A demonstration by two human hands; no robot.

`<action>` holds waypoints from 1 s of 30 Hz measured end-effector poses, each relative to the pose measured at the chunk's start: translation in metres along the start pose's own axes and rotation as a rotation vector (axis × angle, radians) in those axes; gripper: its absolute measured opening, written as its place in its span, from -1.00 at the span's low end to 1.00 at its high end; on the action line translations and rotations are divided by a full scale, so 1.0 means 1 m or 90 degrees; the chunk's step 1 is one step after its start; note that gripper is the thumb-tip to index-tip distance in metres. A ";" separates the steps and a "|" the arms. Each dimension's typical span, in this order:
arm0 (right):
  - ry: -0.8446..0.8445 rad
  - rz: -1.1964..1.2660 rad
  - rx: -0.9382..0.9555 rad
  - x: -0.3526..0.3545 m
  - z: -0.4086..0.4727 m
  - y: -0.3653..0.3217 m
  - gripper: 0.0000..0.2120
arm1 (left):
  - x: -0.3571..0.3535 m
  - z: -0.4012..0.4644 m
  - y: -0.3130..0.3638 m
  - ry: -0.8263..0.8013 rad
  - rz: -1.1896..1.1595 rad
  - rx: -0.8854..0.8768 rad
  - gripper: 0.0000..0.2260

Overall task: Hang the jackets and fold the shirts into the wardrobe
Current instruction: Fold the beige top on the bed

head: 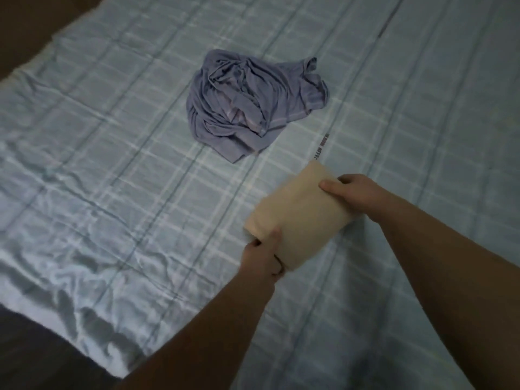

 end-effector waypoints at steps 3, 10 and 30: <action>0.017 0.177 0.023 0.002 -0.041 0.018 -0.59 | -0.005 -0.010 0.013 -0.128 -0.006 0.004 -0.46; 0.018 0.457 0.104 0.012 -0.180 -0.026 -0.67 | -0.006 -0.130 0.099 -0.315 0.168 -0.099 -0.48; -0.482 0.305 0.337 -0.368 -0.477 -0.467 -0.79 | 0.511 -0.577 0.217 0.026 -0.066 -0.532 -0.22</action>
Point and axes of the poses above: each hand's wrist, its own z-axis towards the middle knuckle, its own x-axis out of the back of the hand, y = z × x, the point moved 8 cm from there along z, towards the middle knuckle, and after that the axes turned 5 degrees about -y, right-handed, at the moved point
